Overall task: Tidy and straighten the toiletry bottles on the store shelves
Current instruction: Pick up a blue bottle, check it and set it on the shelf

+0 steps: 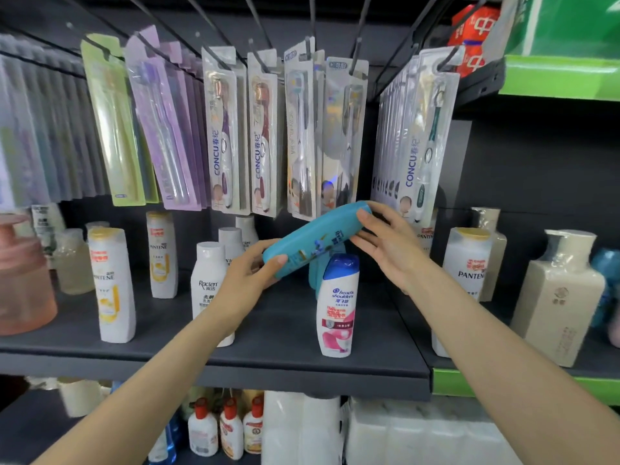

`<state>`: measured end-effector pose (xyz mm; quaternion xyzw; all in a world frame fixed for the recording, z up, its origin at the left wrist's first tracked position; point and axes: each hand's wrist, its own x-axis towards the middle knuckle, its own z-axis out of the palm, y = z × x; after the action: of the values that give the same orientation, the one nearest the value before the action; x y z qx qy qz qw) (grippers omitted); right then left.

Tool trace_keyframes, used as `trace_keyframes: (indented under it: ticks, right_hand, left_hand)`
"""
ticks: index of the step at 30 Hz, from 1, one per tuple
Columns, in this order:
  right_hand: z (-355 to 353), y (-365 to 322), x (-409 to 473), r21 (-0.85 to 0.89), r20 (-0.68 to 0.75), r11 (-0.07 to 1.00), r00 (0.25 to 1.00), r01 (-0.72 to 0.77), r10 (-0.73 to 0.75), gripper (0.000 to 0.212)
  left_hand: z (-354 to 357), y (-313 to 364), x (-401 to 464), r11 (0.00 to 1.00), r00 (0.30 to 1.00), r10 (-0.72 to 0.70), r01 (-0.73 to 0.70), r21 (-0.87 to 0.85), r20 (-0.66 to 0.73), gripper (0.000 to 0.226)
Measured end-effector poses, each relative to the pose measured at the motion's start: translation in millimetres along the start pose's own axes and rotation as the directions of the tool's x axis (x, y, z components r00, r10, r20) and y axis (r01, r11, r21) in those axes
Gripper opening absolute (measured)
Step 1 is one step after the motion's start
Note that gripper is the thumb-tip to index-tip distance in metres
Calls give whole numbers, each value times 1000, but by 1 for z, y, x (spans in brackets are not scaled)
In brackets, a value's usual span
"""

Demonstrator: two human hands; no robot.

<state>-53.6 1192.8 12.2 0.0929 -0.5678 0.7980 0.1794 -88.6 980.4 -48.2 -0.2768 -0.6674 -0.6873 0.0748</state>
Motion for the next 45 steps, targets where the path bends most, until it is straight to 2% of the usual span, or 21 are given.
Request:
trace_keyframes:
  ticks: [3,6,12,16,23,30,38,45]
  right_hand:
    - [1,5,12,-26,-32,1000,999,-7,6,15]
    - [-1,13,21,-128,-96,992,995,-14,2,17]
    - [-6,32,33,-369,-151,930,987,-1,-59,23]
    - [-9,33,44,-424,-165,905,985,-29,-45,22]
    - [-16,31,49,-562,-9,825,999,-49,53,23]
    - [-30,48,50,-495,6,856,984,-151,177,34]
    - [-31,55,54,-555,12,825,990,-109,139,31]
    - [-34,57,53,-571,0,815,992,-104,126,33]
  left_hand:
    - [2,-12,9,998,999,-33,33,-60,13,20]
    - [5,-30,17,996,995,-87,89,-33,49,18]
    - [18,-49,49,956,991,-47,8,293,125,26]
    - [31,-47,73,933,979,-101,32,359,176,31]
    - [42,-61,75,948,983,-52,-7,318,178,34]
    - [37,-81,74,944,973,-110,39,328,201,31]
    - [35,-66,80,949,993,8,-45,312,118,26]
    - [41,-64,78,948,996,-2,-27,316,92,27]
